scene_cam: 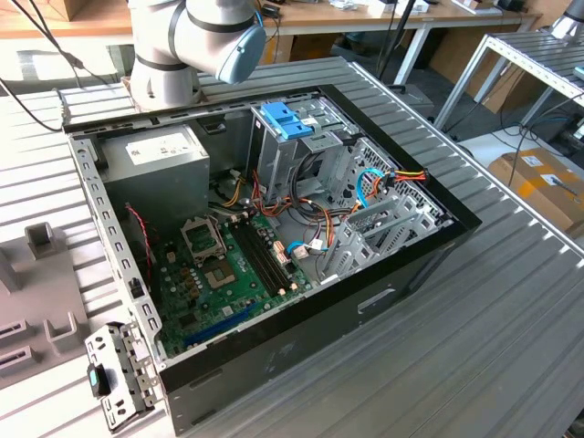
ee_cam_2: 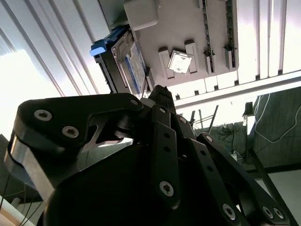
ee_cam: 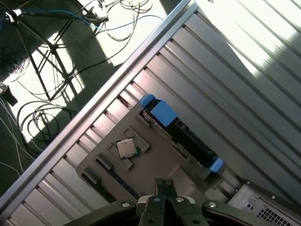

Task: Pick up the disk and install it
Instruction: 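Pick up the disk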

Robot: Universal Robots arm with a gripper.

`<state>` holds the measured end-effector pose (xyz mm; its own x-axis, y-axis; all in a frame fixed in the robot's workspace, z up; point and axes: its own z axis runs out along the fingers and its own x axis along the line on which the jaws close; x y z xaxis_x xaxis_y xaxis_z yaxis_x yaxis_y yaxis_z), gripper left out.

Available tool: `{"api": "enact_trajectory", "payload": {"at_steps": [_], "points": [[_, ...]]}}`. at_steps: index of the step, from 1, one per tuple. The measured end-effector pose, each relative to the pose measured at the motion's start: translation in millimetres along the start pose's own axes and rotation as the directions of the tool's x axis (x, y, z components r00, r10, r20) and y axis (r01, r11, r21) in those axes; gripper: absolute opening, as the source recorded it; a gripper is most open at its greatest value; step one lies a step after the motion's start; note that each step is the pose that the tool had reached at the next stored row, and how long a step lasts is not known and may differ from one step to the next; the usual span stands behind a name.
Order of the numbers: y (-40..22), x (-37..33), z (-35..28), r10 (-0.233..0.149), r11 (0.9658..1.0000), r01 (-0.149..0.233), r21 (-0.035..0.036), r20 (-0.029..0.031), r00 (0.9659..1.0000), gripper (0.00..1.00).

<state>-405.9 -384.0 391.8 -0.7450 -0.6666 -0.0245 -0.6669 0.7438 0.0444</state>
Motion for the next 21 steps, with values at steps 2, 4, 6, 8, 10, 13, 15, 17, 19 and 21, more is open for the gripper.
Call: {"api": "enact_trajectory", "payload": {"at_steps": [2, 4, 6, 8, 10, 13, 15, 17, 19, 21], "points": [[0.0, 0.0, 0.0, -0.008, 1.0000, 0.008, -0.0001, -0.0004, 1.0000, 0.11], [0.0, 0.0, 0.0, -0.016, 0.9999, 0.016, -0.0004, -0.0007, 0.9999, 0.11], [0.0, 0.0, 0.0, -0.025, 0.9997, 0.025, -0.0006, -0.0011, 0.9997, 0.11], [0.0, 0.0, 0.0, -0.035, 0.9994, 0.035, -0.0009, -0.0015, 0.9994, 0.11], [0.0, 0.0, 0.0, -0.045, 0.9990, 0.045, -0.0011, -0.0019, 0.9990, 0.11], [0.0, 0.0, 0.0, -0.058, 0.9983, 0.058, -0.0015, -0.0025, 0.9983, 0.11], [0.0, 0.0, 0.0, -0.065, 0.9979, 0.065, -0.0017, -0.0029, 0.9979, 0.11], [0.0, 0.0, 0.0, -0.073, 0.9973, 0.073, -0.0019, -0.0032, 0.9973, 0.11], [0.0, 0.0, 0.0, -0.083, 0.9965, 0.083, -0.0021, -0.0036, 0.9965, 0.11], [0.0, 0.0, 0.0, -0.126, 0.9920, 0.126, -0.0034, -0.0055, 0.9920, 0.11]]}}
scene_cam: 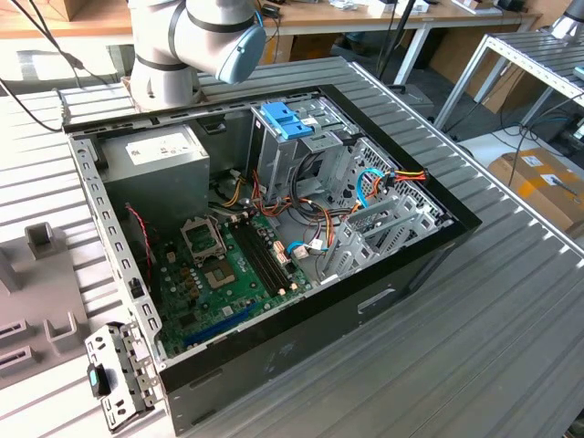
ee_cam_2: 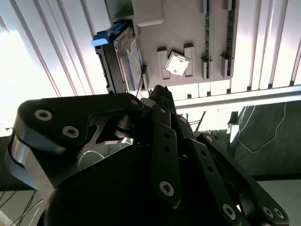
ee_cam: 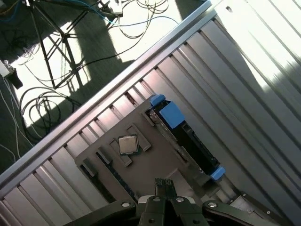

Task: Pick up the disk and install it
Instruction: 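Pick up the disk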

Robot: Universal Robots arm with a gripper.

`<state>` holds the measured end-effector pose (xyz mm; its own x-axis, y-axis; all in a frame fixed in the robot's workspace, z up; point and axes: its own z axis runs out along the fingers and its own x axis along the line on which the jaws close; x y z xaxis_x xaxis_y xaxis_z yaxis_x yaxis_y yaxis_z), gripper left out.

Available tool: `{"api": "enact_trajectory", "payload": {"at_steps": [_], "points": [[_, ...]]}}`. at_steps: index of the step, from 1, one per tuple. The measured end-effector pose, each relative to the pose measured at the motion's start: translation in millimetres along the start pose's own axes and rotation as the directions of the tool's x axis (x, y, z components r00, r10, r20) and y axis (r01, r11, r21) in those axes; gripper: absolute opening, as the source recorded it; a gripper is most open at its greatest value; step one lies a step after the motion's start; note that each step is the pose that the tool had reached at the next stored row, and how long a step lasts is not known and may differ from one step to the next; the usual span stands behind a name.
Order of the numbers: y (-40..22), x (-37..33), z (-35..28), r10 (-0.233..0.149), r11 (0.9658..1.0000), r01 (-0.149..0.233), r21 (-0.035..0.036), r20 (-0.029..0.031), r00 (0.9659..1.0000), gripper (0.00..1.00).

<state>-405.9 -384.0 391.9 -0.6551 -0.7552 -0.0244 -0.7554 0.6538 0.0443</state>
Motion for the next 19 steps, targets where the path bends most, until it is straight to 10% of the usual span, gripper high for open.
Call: {"api": "enact_trajectory", "payload": {"at_steps": [19], "points": [[0.0, 0.0, 0.0, -0.127, 0.9919, 0.127, -0.0034, -0.0054, 0.9918, 0.11]]}}
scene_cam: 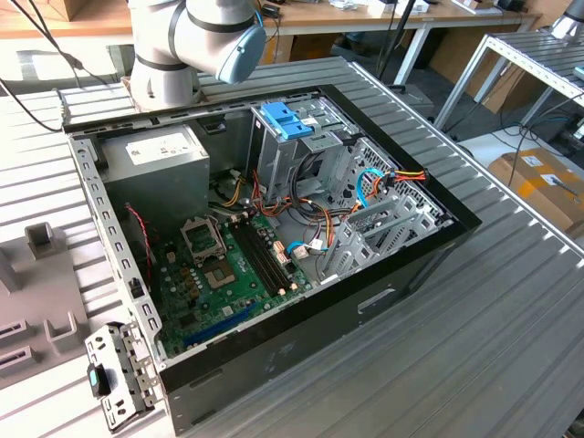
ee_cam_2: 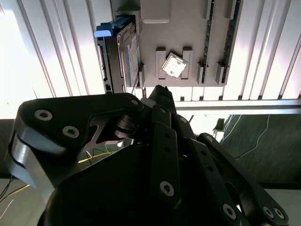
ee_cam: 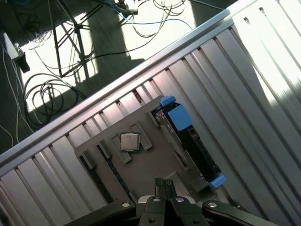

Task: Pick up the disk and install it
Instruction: 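Pick up the disk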

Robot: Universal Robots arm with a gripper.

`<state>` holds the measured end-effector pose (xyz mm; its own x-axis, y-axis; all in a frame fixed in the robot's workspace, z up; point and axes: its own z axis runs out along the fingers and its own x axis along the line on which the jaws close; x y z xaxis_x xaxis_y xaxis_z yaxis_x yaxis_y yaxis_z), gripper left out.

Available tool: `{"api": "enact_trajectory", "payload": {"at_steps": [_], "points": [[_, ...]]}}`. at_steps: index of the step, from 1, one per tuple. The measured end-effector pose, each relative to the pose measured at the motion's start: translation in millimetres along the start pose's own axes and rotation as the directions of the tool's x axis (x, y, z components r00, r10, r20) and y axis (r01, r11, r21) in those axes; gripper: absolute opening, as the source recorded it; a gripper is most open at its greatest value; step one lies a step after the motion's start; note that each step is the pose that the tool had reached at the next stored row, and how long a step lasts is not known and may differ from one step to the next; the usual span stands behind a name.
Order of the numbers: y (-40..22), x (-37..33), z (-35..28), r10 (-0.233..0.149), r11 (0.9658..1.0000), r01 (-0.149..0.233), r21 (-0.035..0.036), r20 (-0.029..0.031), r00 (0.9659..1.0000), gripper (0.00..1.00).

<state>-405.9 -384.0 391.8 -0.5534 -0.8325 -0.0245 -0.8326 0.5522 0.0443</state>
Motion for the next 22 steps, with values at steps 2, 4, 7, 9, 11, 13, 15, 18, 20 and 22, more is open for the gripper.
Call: {"api": "enact_trajectory", "payload": {"at_steps": [2, 4, 7, 9, 11, 13, 15, 18, 20, 22], "points": [[0.0, 0.0, 0.0, -0.010, 0.9999, 0.010, -0.0003, -0.0005, 0.9999, 0.11], [0.0, 0.0, 0.0, -0.018, 0.9998, 0.018, -0.0005, -0.0008, 0.9998, 0.11], [0.0, 0.0, 0.0, -0.033, 0.9995, 0.033, -0.0008, -0.0014, 0.9995, 0.11], [0.0, 0.0, 0.0, -0.045, 0.9990, 0.045, -0.0011, -0.0020, 0.9990, 0.11], [0.0, 0.0, 0.0, -0.058, 0.9983, 0.058, -0.0015, -0.0025, 0.9983, 0.11], [0.0, 0.0, 0.0, -0.067, 0.9978, 0.067, -0.0018, -0.0029, 0.9978, 0.11], [0.0, 0.0, 0.0, -0.076, 0.9971, 0.076, -0.0020, -0.0033, 0.9971, 0.11], [0.0, 0.0, 0.0, -0.092, 0.9957, 0.092, -0.0025, -0.0040, 0.9957, 0.11], [0.0, 0.0, 0.0, -0.102, 0.9948, 0.102, -0.0028, -0.0044, 0.9948, 0.11], [0.0, 0.0, 0.0, -0.109, 0.9940, 0.109, -0.0029, -0.0047, 0.9940, 0.11]]}}
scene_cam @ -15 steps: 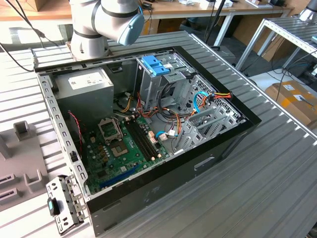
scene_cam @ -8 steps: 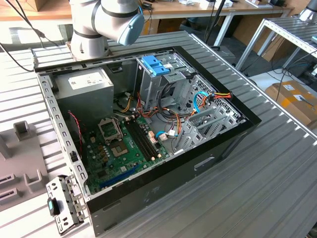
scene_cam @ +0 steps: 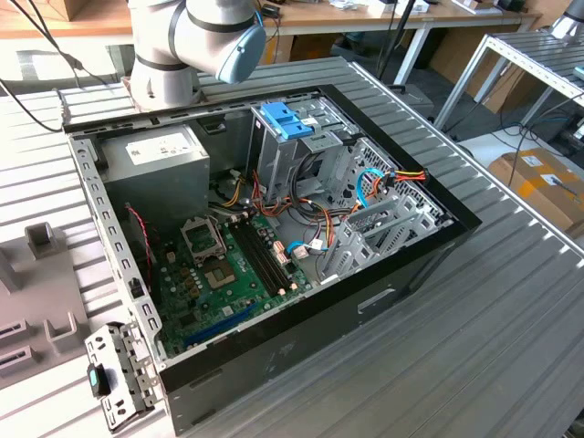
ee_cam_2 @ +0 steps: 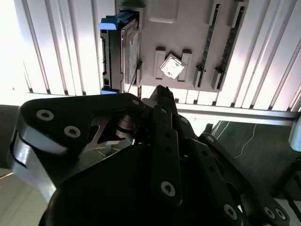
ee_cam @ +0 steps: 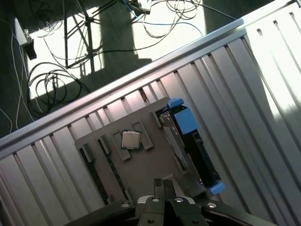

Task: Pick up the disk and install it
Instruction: 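Pick up the disk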

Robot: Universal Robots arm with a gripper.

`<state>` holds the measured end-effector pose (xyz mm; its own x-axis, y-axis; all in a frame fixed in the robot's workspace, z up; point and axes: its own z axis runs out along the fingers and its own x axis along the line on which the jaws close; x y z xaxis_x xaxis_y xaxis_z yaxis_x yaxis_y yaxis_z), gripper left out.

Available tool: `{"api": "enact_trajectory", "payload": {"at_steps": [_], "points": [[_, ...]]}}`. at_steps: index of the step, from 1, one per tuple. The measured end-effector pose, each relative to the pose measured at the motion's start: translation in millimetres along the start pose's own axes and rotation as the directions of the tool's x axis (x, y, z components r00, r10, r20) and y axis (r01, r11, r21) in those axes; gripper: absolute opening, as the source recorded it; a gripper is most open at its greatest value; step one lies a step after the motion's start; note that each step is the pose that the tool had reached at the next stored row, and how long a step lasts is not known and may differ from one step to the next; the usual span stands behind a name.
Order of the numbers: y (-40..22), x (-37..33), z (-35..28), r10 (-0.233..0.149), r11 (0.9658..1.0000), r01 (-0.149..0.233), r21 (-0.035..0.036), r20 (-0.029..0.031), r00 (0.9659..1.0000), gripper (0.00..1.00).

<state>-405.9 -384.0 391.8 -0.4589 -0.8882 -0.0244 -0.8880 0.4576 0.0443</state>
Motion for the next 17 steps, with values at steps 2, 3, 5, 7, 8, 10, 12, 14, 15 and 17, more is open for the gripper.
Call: {"api": "enact_trajectory", "payload": {"at_steps": [2, 3, 5, 7, 8, 10, 12, 14, 15, 17], "points": [[0.0, 0.0, 0.0, -0.012, 0.9999, 0.012, -0.0003, -0.0005, 0.9999, 0.11], [0.0, 0.0, 0.0, -0.015, 0.9999, 0.015, -0.0004, -0.0006, 0.9999, 0.11], [0.0, 0.0, 0.0, -0.029, 0.9996, 0.029, -0.0008, -0.0012, 0.9996, 0.11], [0.0, 0.0, 0.0, -0.039, 0.9992, 0.039, -0.0010, -0.0017, 0.9992, 0.11], [0.0, 0.0, 0.0, -0.044, 0.9991, 0.044, -0.0011, -0.0019, 0.9991, 0.11], [0.0, 0.0, 0.0, -0.057, 0.9983, 0.057, -0.0016, -0.0025, 0.9983, 0.11], [0.0, 0.0, 0.0, -0.070, 0.9975, 0.070, -0.0019, -0.0030, 0.9975, 0.11], [0.0, 0.0, 0.0, -0.079, 0.9969, 0.079, -0.0021, -0.0034, 0.9969, 0.11], [0.0, 0.0, 0.0, -0.082, 0.9966, 0.082, -0.0022, -0.0035, 0.9966, 0.11], [0.0, 0.0, 0.0, -0.096, 0.9953, 0.096, -0.0026, -0.0041, 0.9953, 0.11]]}}
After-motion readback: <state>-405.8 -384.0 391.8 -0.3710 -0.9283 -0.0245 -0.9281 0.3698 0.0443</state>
